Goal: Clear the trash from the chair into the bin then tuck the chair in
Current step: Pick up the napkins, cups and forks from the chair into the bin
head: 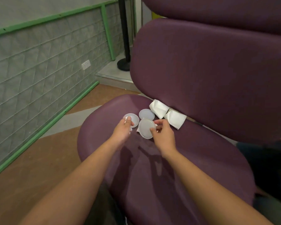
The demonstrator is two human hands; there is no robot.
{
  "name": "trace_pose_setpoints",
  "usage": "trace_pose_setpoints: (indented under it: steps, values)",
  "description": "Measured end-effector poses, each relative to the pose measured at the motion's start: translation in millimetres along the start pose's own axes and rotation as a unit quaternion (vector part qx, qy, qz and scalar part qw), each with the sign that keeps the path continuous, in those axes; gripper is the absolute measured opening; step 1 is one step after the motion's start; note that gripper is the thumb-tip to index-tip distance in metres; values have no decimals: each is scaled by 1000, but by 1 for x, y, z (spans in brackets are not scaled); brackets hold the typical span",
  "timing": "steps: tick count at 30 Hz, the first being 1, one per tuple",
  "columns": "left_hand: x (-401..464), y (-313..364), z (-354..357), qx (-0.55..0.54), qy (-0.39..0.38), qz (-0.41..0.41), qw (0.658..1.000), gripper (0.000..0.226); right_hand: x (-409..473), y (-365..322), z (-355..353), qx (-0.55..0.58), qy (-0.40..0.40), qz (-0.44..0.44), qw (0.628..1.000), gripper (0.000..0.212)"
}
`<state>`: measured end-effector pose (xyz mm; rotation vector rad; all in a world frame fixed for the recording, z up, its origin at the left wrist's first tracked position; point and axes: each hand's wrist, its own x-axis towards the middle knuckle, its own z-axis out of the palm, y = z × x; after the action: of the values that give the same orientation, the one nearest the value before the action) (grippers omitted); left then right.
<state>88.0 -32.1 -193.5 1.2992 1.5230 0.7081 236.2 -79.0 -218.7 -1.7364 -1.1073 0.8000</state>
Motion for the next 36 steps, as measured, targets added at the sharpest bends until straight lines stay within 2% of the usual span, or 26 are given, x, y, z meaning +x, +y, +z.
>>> trace_pose_setpoints:
  steps: [5, 7, 12, 15, 18, 22, 26, 29, 32, 34, 36]
  values:
    - [-31, 40, 73, 5, -80, -9, 997, 28, -28, 23, -84, 35, 91, 22, 995, 18]
    - [-46, 52, 105, 37, -120, 33, 991, 30, -40, 35, -118, 43, 129, 42, 990, 17]
    - [-81, 77, 192, 116, -247, 139, 952, 36, -76, 64, -203, 64, 221, 79, 970, 16]
    - [-102, 82, 242, 101, -281, 146, 943, 33, -98, 84, -250, 72, 275, 98, 954, 16]
    - [-123, 80, 293, 118, -332, 177, 919, 29, -119, 108, -293, 73, 319, 121, 937, 17]
    - [-163, 85, 351, 75, -400, 150, 901, 30, -146, 139, -342, 76, 369, 142, 915, 17]
    - [-195, 79, 393, 62, -423, 112, 897, 42, -167, 169, -378, 67, 419, 171, 889, 16]
    - [-205, 72, 415, 63, -425, 103, 897, 37, -167, 186, -395, 60, 427, 214, 877, 25]
    - [-209, 67, 429, 85, -423, 107, 896, 31, -164, 203, -403, 70, 382, 272, 880, 38]
    - [-210, 64, 438, 89, -415, 108, 899, 28, -167, 213, -408, 54, 358, 295, 885, 38]
    - [-211, 63, 445, 84, -413, 111, 900, 26, -173, 216, -410, 82, 334, 277, 897, 35]
